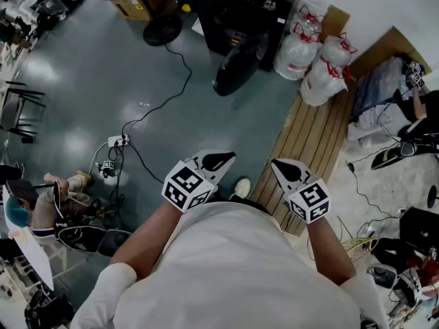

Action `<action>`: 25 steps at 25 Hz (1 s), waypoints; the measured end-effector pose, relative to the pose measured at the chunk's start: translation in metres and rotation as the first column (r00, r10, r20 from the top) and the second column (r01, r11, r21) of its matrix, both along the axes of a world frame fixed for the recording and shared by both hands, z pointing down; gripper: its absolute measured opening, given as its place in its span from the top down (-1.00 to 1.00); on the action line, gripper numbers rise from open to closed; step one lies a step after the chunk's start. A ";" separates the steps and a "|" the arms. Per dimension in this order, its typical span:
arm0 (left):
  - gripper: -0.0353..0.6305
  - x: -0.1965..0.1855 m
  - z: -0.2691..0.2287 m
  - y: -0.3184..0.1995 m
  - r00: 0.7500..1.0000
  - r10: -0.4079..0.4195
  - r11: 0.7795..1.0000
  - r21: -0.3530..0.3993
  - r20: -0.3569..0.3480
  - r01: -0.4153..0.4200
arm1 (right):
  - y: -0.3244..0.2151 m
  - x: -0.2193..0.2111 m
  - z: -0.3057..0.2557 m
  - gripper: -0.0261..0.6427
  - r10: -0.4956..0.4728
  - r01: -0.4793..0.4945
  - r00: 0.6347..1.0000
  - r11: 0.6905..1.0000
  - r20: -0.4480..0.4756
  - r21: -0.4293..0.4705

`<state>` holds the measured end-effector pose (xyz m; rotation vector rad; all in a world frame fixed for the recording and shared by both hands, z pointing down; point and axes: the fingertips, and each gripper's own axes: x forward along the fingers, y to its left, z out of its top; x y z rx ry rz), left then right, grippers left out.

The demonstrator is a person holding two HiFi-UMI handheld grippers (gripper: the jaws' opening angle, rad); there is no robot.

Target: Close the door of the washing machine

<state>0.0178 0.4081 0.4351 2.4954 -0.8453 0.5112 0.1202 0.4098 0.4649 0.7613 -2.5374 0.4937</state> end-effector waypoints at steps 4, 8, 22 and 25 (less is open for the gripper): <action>0.84 -0.006 0.006 -0.008 0.999 -0.036 0.999 -0.018 -0.006 0.036 | -0.016 0.000 0.012 0.90 0.000 0.000 1.000 1.000 0.000 -0.011; 0.84 -0.011 0.012 -0.028 0.999 -0.040 0.999 -0.014 -0.009 0.040 | -0.038 -0.006 0.013 0.90 0.005 -0.005 1.000 1.000 -0.011 -0.005; 0.83 -0.007 0.014 -0.159 0.998 -0.025 0.999 0.020 -0.059 0.026 | -0.152 -0.005 -0.014 0.72 0.097 -0.096 0.994 0.995 -0.051 0.016; 0.73 -0.014 0.029 -0.177 0.997 -0.066 0.998 -0.016 -0.030 0.066 | -0.166 -0.008 -0.012 0.72 0.066 -0.066 0.996 0.998 -0.053 0.001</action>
